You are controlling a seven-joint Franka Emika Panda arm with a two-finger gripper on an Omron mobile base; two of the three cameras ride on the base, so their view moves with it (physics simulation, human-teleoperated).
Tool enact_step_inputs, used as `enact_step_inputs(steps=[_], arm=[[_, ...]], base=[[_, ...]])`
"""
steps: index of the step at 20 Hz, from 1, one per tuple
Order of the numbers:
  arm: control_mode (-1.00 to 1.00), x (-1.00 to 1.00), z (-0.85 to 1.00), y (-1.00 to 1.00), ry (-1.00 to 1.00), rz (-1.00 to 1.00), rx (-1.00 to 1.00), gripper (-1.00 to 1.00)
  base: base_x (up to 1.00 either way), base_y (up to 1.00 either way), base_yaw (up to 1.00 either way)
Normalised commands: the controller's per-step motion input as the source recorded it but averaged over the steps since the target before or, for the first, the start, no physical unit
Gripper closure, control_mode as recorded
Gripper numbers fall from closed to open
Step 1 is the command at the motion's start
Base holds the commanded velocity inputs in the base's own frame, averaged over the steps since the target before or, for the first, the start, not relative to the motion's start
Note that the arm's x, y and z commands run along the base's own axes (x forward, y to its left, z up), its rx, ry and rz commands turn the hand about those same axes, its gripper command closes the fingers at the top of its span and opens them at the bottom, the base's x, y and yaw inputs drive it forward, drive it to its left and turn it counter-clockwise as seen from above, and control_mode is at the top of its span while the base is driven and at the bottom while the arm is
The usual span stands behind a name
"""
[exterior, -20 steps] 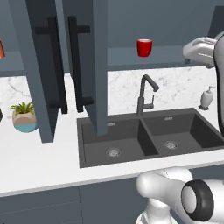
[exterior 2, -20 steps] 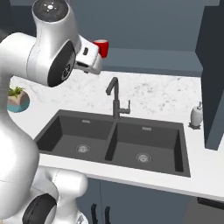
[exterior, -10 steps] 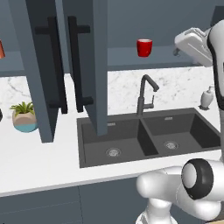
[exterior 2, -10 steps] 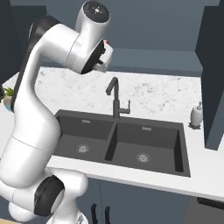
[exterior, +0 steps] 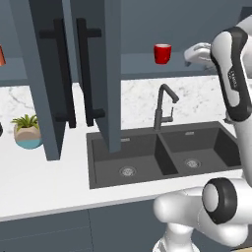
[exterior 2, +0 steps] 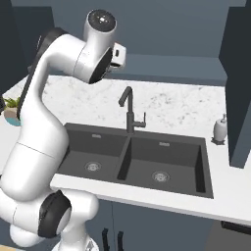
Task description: Gather all objects into one cabinet and sort the glasses and bowls to opposite sides.
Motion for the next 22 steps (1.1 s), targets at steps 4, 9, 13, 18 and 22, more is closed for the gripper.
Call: enact_step_inputs(steps=[4, 9, 13, 18, 22], arm=[[-1.00, 0.13, -0.04, 0.09, -0.30, 0.00, -0.10, -1.00], [-1.00, 0.43, 0.00, 0.00, -0.05, 0.00, 0.01, -1.00], [-1.00, 0.59, 0.00, -0.09, 0.01, 0.00, 0.02, -1.00], [-1.00, 0.49, 0.00, 0.00, 0.06, 0.00, 0.00, -1.00], [-1.00, 0.50, 0.00, 0.00, 0.08, 0.00, 0.00, -1.00]], base=[[0.00, 0.00, 0.00], [0.00, 0.00, 0.00], [0.00, 0.00, 0.00], [0.00, 0.00, 0.00], [0.00, 0.00, 0.00]])
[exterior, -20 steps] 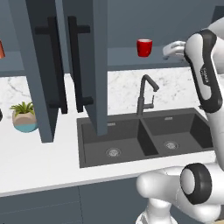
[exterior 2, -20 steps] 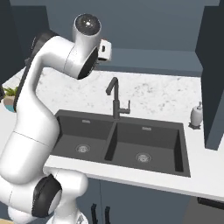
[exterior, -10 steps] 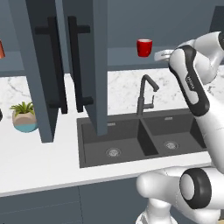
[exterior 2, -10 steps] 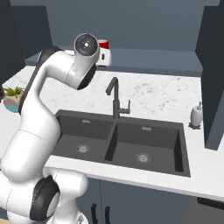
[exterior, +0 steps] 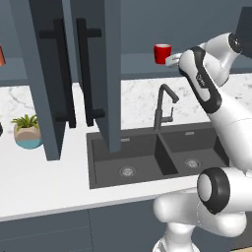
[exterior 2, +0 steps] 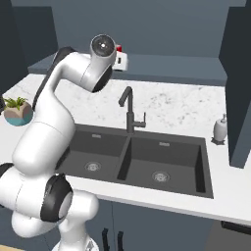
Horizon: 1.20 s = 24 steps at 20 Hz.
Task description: Gather all objects into one cabinet and sort the glasses and bowls to opposite sides.
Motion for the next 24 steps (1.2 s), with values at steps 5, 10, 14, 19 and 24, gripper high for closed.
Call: enact_step_inputs(steps=[5, 10, 14, 19, 24], arm=[[-1.00, 0.58, 0.00, 0.00, 0.07, 0.00, 0.00, -1.00], [-1.00, 0.46, 0.00, 0.00, 0.01, 0.00, -0.06, -1.00], [-1.00, 0.36, 0.02, 0.00, 0.00, 0.00, -0.12, -1.00], [-1.00, 0.38, 0.00, 0.00, 0.00, 0.00, -0.10, -1.00], [-1.00, 0.24, 0.00, 0.00, 0.00, 0.00, -0.02, -1.00]], base=[[0.00, 0.00, 0.00], [0.00, 0.00, 0.00], [0.00, 0.00, 0.00], [0.00, 0.00, 0.00], [0.00, 0.00, 0.00]])
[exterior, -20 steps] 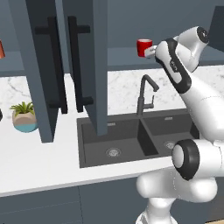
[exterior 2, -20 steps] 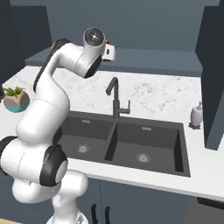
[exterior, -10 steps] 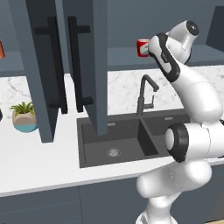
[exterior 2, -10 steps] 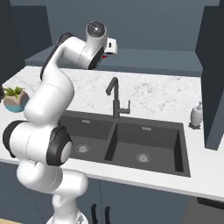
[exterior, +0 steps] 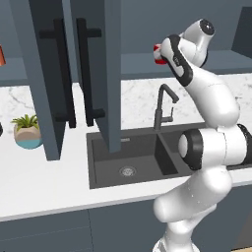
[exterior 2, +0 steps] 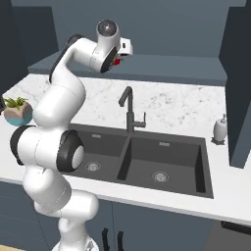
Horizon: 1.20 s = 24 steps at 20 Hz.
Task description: Gather all objects into one cabinet and sort the glasses and bowls to opposite sides.
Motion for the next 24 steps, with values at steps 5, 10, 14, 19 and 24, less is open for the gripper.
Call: enact_step_inputs(steps=[5, 10, 14, 19, 24], arm=[[-1.00, 0.12, 0.00, 0.00, 0.00, 0.00, 0.00, -1.00], [-1.00, 0.12, 0.00, 0.00, 0.00, 0.00, 0.00, -1.00], [-1.00, 0.17, 0.00, 0.00, 0.00, 0.00, 0.00, -1.00], [-1.00, 0.25, 0.00, 0.00, 0.00, 0.01, 0.00, -1.00], [-1.00, 0.29, 0.00, 0.00, 0.00, 0.01, 0.00, 1.00]], base=[[0.00, 0.00, 0.00], [0.00, 0.00, 0.00], [0.00, 0.00, 0.00], [0.00, 0.00, 0.00], [0.00, 0.00, 0.00]])
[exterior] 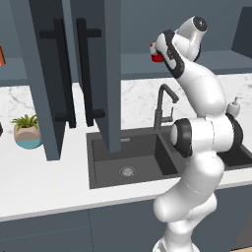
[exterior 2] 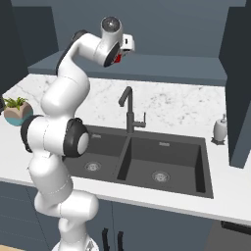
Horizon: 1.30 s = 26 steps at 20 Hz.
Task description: Gather all objects into one cabinet and sort the glasses and bowls to opposite sides.
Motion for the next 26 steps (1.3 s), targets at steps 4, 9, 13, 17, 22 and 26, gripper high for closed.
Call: enact_step_inputs(steps=[4, 9, 13, 17, 22, 26], arm=[[-1.00, 0.38, 0.00, 0.00, 0.01, 0.00, 0.00, 1.00], [-1.00, 0.16, 0.00, 0.00, 0.00, 0.00, 0.00, 1.00], [-1.00, 0.05, 0.00, 0.00, 0.00, 0.00, 0.00, 1.00], [-1.00, 0.00, 0.00, 0.00, 0.00, 0.00, 0.00, 1.00], [-1.00, -0.12, -0.10, 0.00, 0.00, 0.00, 0.03, 1.00], [-1.00, -0.70, -0.06, 0.00, -0.02, 0.00, 0.03, 1.00]], base=[[0.00, 0.00, 0.00], [0.00, 0.00, 0.00], [0.00, 0.00, 0.00], [0.00, 0.00, 0.00], [0.00, 0.00, 0.00], [0.00, 0.00, 0.00]])
